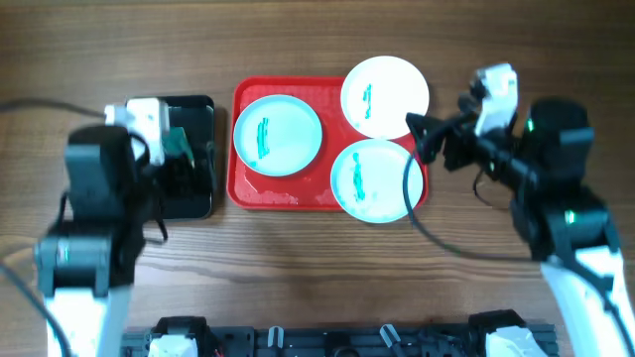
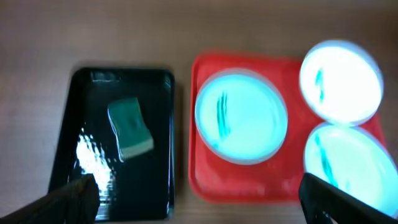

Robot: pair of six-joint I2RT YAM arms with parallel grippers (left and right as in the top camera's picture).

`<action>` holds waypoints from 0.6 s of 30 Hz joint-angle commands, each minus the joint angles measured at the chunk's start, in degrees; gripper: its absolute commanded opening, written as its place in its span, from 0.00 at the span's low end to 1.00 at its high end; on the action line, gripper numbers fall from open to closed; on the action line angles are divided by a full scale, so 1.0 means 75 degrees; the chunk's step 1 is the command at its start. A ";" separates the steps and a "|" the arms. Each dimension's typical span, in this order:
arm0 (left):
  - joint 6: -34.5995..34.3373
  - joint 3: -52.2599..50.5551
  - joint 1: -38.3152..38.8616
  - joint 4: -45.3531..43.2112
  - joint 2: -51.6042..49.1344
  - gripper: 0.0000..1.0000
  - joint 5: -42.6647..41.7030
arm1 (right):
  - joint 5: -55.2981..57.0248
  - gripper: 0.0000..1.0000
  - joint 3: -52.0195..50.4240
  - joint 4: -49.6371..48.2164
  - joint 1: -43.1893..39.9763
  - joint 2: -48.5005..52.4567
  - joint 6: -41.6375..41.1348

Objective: Clean dirty plates on tray and stack at the side
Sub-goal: 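Move the right gripper to the left plate's rim and grasp it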

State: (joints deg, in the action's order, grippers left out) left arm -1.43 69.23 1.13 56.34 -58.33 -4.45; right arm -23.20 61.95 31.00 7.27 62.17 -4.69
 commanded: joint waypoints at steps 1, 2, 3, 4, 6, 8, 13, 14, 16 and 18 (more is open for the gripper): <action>-0.0122 0.1259 0.0012 0.1046 -0.1268 1.00 -0.0460 | -0.0318 1.00 0.1591 0.1457 0.0032 0.1282 0.0478; -0.0125 0.1504 0.0012 0.1341 -0.1582 1.00 -0.0577 | -0.0321 1.00 0.1993 0.1973 0.0032 0.1635 0.0612; -0.0122 0.1676 0.0015 0.1501 -0.1845 1.00 -0.0667 | -0.0309 1.00 0.2299 0.2372 0.0032 0.1923 0.0673; -0.0125 0.1746 0.0015 0.1472 -0.2084 1.00 -0.0688 | -0.0291 1.00 0.2544 0.2675 0.0029 0.2218 0.0796; -0.0125 0.1743 0.0015 0.1402 -0.2579 1.00 -0.0688 | -0.0291 1.00 0.2678 0.2687 0.0029 0.2704 0.0822; -0.0128 0.1743 0.0015 0.1341 -0.2888 1.00 -0.0868 | -0.0393 1.00 0.2678 0.2439 0.0029 0.3022 0.0609; -0.0128 0.1743 0.0015 0.1300 -0.3544 1.00 -0.1644 | -0.1040 0.98 0.2675 0.2285 0.0157 0.3637 0.0017; -0.0087 0.1743 0.0015 0.1244 -0.3646 1.00 -0.1848 | -0.0801 0.91 0.2678 0.2133 0.0475 0.3812 -0.0114; -0.1617 0.1746 -0.0134 0.0851 -0.3643 1.00 -0.0332 | -0.0076 0.84 0.2690 0.1903 0.0973 0.4060 -0.0761; -0.2699 0.1757 -0.0405 0.0801 -0.3637 1.00 0.0262 | 0.0157 0.79 0.2742 0.1740 0.1291 0.4269 -0.1128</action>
State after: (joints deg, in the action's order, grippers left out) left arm -7.94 81.41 0.84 62.81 -85.38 -11.31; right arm -25.78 80.66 45.06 13.52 91.44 -7.55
